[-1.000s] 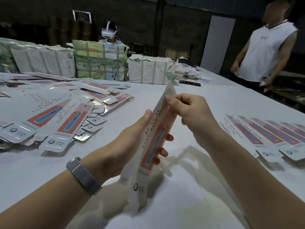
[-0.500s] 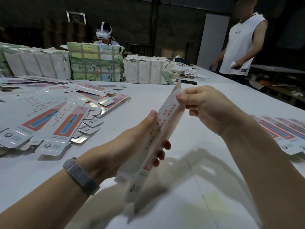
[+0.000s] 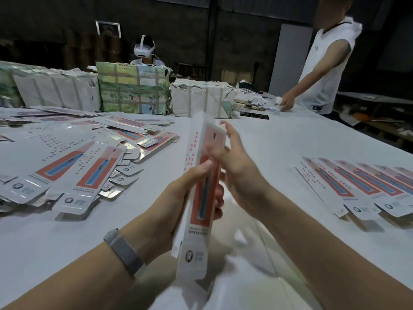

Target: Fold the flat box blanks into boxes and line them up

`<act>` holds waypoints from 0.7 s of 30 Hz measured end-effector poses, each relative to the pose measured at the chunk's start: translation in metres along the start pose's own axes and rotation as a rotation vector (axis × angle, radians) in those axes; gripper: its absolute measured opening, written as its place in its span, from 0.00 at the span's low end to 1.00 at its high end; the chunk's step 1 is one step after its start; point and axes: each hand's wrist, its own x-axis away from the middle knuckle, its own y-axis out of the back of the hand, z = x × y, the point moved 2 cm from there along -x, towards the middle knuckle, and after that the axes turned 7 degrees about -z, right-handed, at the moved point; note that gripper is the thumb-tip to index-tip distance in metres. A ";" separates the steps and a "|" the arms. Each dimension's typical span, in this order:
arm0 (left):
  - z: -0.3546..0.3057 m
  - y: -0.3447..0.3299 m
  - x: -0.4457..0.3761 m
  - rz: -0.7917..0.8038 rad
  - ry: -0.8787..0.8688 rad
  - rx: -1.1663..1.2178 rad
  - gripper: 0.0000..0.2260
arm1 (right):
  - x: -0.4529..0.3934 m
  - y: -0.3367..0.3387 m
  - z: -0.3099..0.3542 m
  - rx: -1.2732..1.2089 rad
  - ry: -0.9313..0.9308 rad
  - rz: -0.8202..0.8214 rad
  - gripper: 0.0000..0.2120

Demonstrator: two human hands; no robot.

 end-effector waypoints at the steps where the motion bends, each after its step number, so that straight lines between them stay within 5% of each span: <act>1: 0.003 0.001 0.002 -0.046 0.009 0.010 0.34 | 0.002 -0.005 -0.004 -0.055 0.003 0.022 0.37; 6: 0.006 0.001 -0.015 -0.257 -0.001 -0.275 0.14 | 0.003 -0.007 -0.006 -0.066 0.104 -0.068 0.40; 8: 0.000 0.008 -0.014 -0.350 -0.217 -0.473 0.20 | 0.003 -0.007 -0.006 -0.016 0.134 -0.096 0.41; 12: -0.008 0.011 -0.006 -0.284 -0.498 -0.679 0.31 | 0.004 -0.011 -0.008 -0.058 0.128 -0.103 0.36; 16: -0.010 0.002 -0.002 -0.216 -0.589 -0.729 0.33 | 0.007 -0.015 -0.005 -0.053 0.159 -0.096 0.26; 21: -0.016 -0.002 0.004 -0.224 -0.617 -0.697 0.34 | 0.011 -0.022 -0.003 -0.044 0.187 -0.067 0.26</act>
